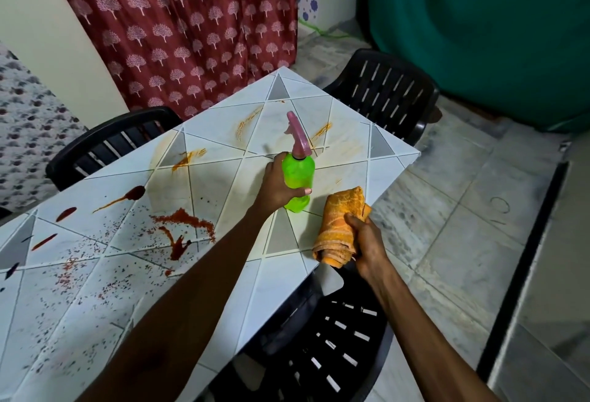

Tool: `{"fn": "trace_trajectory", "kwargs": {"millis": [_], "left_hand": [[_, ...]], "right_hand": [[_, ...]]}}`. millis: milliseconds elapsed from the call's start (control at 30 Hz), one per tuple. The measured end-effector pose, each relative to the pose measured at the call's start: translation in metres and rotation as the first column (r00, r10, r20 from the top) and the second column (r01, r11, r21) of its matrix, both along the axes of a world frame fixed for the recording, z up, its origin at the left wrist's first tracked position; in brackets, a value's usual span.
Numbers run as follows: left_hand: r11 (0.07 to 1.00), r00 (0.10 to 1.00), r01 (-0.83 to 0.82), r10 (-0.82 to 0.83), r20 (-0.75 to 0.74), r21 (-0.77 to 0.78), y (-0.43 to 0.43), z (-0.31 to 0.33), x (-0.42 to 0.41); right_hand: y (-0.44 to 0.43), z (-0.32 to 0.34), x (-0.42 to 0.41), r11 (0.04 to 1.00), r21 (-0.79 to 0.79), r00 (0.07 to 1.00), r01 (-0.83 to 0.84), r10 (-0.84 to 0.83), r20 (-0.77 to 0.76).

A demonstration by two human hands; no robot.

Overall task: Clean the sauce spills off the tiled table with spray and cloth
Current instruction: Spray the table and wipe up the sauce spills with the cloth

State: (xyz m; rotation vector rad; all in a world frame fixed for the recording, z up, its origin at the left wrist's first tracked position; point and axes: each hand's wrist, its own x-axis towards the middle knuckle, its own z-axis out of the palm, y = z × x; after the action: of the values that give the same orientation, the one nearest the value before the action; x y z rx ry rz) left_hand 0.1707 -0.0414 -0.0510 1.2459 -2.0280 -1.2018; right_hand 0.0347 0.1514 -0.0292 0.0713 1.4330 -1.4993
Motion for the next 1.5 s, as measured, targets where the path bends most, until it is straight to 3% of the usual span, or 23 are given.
{"fn": "trace_trajectory", "kwargs": {"millis": [133,333,367,433,467,533,600,700,833,1067,1233,1333,1400,1500], "left_hand": [[0.986,0.988,-0.153,0.154,-0.006,0.07,0.02,-0.005,0.035],[0.957,0.929,-0.254,0.282,-0.239,0.139,0.047,-0.042,0.144],[0.924,0.883,-0.31,0.368,-0.292,0.226,0.05,-0.059,0.168],[0.866,0.825,-0.206,0.404,-0.395,0.456,0.061,-0.075,0.215],[0.858,0.839,-0.219,0.409,-0.358,0.465,0.069,-0.07,0.242],[0.857,0.925,-0.329,0.378,-0.049,0.396,0.09,-0.049,0.266],[0.742,0.829,-0.548,0.543,0.135,0.385,0.099,-0.048,0.288],[0.813,0.848,-0.519,0.53,0.033,0.264,0.097,-0.062,0.336],[0.782,0.803,-0.592,0.553,0.221,0.195,0.092,-0.069,0.381],[0.903,0.79,-0.37,0.43,0.437,-0.219,0.091,-0.09,0.428],[0.957,0.781,-0.175,0.279,0.559,-0.233,0.097,-0.099,0.437],[0.956,0.752,-0.131,0.269,0.602,-0.263,0.106,-0.109,0.44],[0.955,0.745,-0.109,0.262,0.613,-0.276,0.109,-0.111,0.439],[0.954,0.74,-0.089,0.257,0.621,-0.288,0.11,-0.112,0.44]], "right_hand": [[0.005,-0.007,0.013,0.999,0.028,1.0,-0.031,0.031,-0.002],[0.005,-0.021,0.072,0.983,0.089,0.985,-0.16,0.164,-0.045],[0.004,-0.024,0.084,0.978,0.095,0.981,-0.185,0.19,-0.045],[0.002,-0.03,0.111,0.965,0.104,0.969,-0.241,0.245,-0.022],[-0.001,-0.035,0.13,0.955,0.115,0.961,-0.273,0.277,-0.015],[-0.006,-0.041,0.158,0.94,0.129,0.947,-0.316,0.321,-0.023],[-0.013,-0.041,0.184,0.927,0.133,0.932,-0.35,0.359,-0.045],[-0.025,-0.043,0.226,0.909,0.138,0.912,-0.393,0.404,-0.063],[-0.037,-0.049,0.272,0.883,0.17,0.877,-0.437,0.46,-0.137],[-0.042,-0.053,0.317,0.832,0.307,0.758,-0.463,0.551,-0.349],[-0.039,-0.044,0.319,0.82,0.345,0.676,-0.457,0.572,-0.466],[-0.039,-0.032,0.305,0.828,0.367,0.617,-0.424,0.561,-0.552],[-0.04,-0.022,0.287,0.827,0.394,0.523,-0.401,0.56,-0.642],[-0.04,-0.015,0.252,0.799,0.484,0.28,-0.355,0.585,-0.761]]}}
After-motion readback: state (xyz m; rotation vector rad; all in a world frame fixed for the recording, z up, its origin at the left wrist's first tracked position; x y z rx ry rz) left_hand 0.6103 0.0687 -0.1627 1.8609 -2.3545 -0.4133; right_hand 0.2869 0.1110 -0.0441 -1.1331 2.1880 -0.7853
